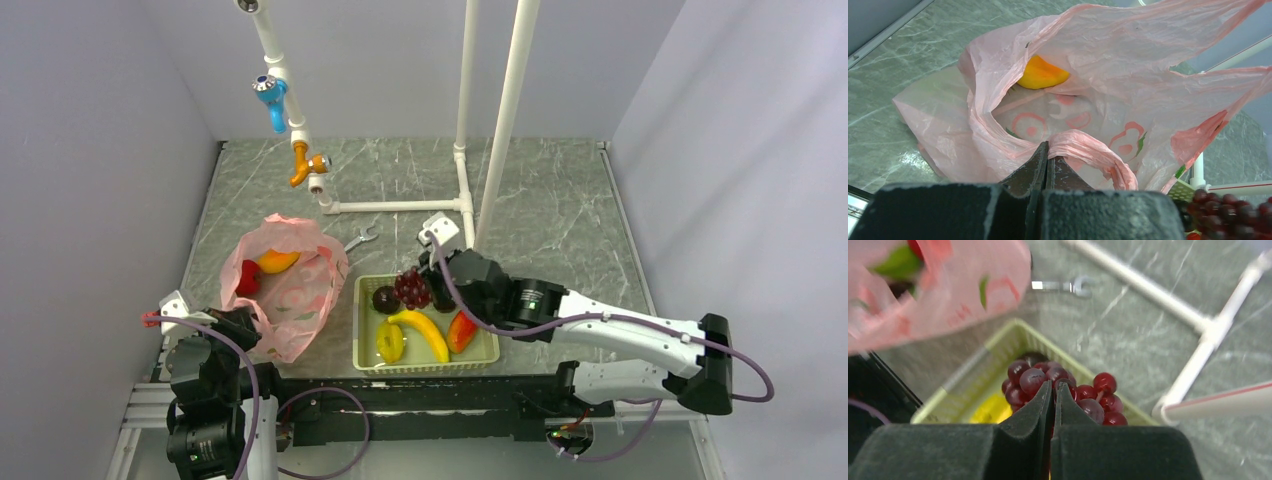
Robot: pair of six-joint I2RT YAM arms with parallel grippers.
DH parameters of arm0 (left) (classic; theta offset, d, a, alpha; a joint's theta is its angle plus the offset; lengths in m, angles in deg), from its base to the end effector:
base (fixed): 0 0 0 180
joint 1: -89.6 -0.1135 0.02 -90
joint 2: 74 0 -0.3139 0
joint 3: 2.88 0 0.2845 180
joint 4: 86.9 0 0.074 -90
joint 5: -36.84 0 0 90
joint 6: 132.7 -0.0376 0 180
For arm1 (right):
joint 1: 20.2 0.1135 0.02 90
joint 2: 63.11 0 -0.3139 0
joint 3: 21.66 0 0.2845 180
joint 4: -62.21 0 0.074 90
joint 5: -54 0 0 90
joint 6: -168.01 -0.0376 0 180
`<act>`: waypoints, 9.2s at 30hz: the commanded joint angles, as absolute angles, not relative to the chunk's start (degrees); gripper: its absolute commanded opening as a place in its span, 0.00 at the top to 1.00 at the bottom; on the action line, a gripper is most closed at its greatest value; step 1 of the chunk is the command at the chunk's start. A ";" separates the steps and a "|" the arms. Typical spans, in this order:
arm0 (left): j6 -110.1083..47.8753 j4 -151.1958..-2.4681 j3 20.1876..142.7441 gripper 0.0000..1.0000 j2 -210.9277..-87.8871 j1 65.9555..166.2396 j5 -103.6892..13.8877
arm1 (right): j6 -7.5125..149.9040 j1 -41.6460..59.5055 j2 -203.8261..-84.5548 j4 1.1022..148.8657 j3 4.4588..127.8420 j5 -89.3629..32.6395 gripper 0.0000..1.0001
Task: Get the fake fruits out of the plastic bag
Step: Place the fake fruit in the bin, then take out the fake fruit from the plastic bag, then place the fake fruit in the bin.
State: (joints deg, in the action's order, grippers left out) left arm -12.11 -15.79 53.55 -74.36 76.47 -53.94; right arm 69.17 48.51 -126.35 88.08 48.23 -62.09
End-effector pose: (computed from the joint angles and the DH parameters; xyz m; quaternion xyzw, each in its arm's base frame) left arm -0.0267 -0.0057 0.3226 -0.2993 0.7349 -0.0870 0.6022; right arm 0.1109 0.2391 0.3913 -0.2830 0.7535 0.2099 0.5551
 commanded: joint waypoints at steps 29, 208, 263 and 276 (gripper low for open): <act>-13.62 -18.38 53.51 1.00 -58.70 75.84 -52.37 | 60.41 48.74 -138.49 78.52 52.36 -47.93 0.35; -15.65 -14.35 55.31 1.00 -61.94 82.32 -46.78 | 67.13 48.62 -170.73 86.06 85.95 3.30 0.99; -25.24 -6.56 69.48 1.00 -64.84 82.49 -40.00 | 57.71 42.69 -135.35 89.40 40.22 -56.21 0.09; -24.87 -7.62 69.92 1.00 -65.00 82.48 -40.56 | 68.96 44.66 -113.51 81.91 40.16 -29.91 0.16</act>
